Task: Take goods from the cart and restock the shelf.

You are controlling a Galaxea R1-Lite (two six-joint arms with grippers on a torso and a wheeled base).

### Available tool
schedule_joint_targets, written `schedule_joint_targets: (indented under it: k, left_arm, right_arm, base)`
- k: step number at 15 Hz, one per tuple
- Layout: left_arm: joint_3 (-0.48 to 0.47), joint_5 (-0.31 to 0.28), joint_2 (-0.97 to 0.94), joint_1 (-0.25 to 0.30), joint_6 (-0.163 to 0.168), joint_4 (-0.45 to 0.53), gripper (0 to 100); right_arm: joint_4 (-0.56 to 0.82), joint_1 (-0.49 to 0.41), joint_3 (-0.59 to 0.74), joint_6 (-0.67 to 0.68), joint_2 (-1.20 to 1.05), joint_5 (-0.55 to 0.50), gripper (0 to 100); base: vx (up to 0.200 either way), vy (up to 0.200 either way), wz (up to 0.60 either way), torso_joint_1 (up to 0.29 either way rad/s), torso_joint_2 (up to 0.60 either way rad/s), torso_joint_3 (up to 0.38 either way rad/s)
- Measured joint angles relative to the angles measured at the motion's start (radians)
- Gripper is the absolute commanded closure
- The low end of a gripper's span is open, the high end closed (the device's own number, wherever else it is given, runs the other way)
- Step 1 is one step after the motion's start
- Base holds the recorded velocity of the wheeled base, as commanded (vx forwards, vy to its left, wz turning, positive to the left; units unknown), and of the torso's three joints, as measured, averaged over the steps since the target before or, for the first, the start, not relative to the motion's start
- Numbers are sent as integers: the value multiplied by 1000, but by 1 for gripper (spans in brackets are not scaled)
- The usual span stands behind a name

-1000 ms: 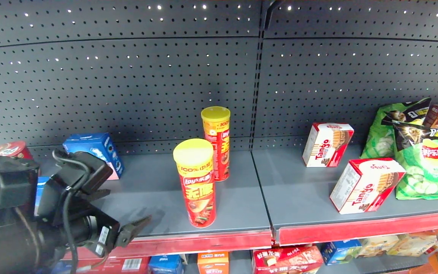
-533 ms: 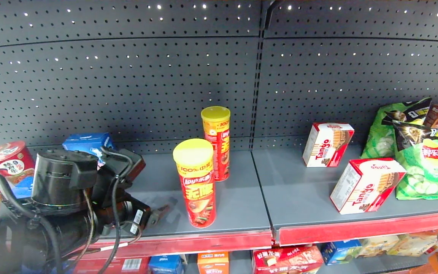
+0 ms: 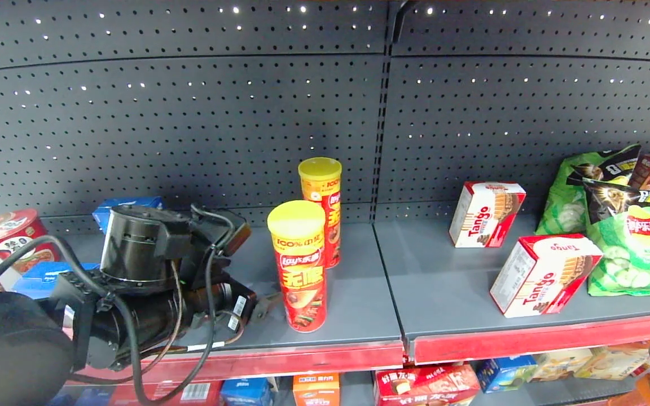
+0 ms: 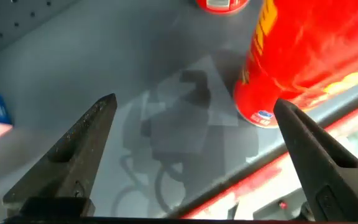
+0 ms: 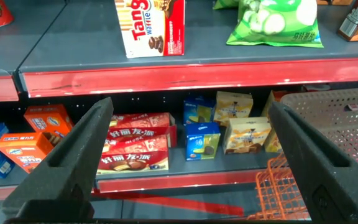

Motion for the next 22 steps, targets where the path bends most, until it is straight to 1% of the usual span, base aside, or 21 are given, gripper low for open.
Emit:
schedule_joint_targets:
  k: [4,10,13,15,16,18,20,22]
  left_arm:
    - [-10,23,28,9,2,1,0]
    - [-18,26,59,50,13,1,0]
    - [-51,24,98,81,25,-14,0]
    - [-85,12,133,108,61,-58,0]
    - [-103,7,150,119,70,-63,0]
    - [-121,-3,169,126,72,-65,0]
    - [-127,-33,180,122,73,-67,0]
    - [-133,-47,185,103,70,-66,0]
  right_arm:
    - [0,1,0,0,0,0,0]
    - [0,1,0,0,0,0,0]
    - [-1,0,0,1,0,0,0]
    - [0,0,0,0,0,0,0]
    - [0,0,0,0,0,0,0]
    - [0,0,0,0,0,0,0]
    - [0,1,0,0,0,0,0]
    - [0,0,0,0,0,0,0]
  base:
    - [0,0,0,0,0,0]
    - [0,0,0,0,0,0]
    - [0,0,0,0,0,0]
    - [0,0,0,0,0,0]
    - [0,0,0,0,0,0]
    - [0,0,0,0,0,0]
    - [0,0,0,0,0,0]
    - [0,0,0,0,0,0]
